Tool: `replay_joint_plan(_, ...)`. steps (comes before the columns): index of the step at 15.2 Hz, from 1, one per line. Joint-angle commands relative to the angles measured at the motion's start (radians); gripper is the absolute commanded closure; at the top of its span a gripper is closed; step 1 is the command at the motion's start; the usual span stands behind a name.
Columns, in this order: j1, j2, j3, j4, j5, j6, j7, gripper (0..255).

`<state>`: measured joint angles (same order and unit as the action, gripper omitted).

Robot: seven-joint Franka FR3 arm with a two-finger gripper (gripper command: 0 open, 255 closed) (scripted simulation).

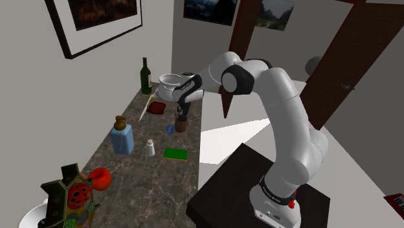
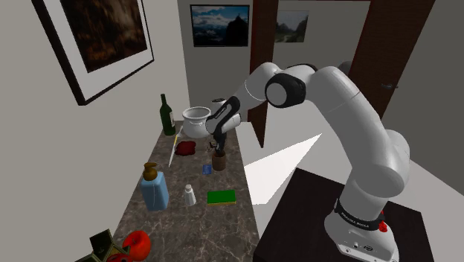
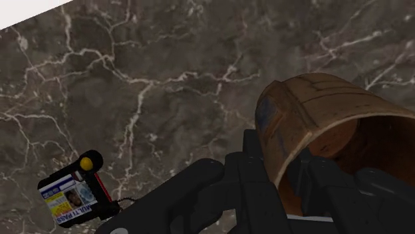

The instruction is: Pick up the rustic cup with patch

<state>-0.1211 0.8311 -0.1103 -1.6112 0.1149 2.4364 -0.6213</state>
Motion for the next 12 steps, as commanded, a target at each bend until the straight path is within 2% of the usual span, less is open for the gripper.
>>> replay_joint_plan(1,0.002,-0.018,-0.002,-0.003,-0.002,-0.016,0.002,255)
replay_joint_plan(12,0.009,-0.11,-0.012,-0.024,-0.012,-0.086,0.007,255)
